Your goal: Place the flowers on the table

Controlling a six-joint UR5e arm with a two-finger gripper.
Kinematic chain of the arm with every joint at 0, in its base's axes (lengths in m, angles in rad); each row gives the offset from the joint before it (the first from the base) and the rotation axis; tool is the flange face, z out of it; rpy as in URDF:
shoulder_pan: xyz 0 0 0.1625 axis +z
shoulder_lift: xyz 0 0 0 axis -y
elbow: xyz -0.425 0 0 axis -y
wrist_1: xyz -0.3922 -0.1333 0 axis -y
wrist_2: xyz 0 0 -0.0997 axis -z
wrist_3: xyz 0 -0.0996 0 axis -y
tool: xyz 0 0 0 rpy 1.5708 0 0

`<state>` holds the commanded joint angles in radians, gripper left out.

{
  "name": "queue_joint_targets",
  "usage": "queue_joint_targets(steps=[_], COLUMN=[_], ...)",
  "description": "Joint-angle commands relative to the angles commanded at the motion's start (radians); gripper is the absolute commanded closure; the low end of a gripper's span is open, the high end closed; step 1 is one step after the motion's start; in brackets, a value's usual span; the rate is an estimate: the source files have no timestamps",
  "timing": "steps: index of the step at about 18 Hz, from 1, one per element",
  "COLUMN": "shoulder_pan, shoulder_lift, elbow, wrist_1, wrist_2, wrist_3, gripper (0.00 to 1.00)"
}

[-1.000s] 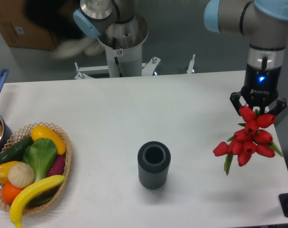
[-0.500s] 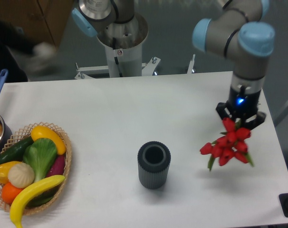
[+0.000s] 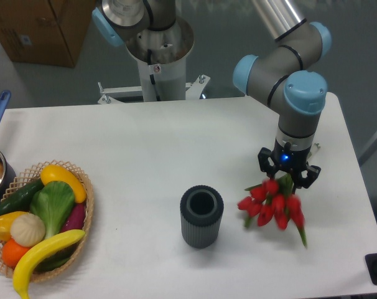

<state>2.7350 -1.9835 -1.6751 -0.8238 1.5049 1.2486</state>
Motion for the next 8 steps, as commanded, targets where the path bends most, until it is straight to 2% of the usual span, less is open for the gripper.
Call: queue_joint_targets(steps=[2,8], shoulder_pan=[0.012,0.044], shoulder_lift=[0.021,0.02], elbow=[0.011,0.041], wrist_1=[-0.003,-0.005], wrist_2=[-0.018,-0.026], wrist_3=[0.017,0.021], gripper=[0.0,0.0])
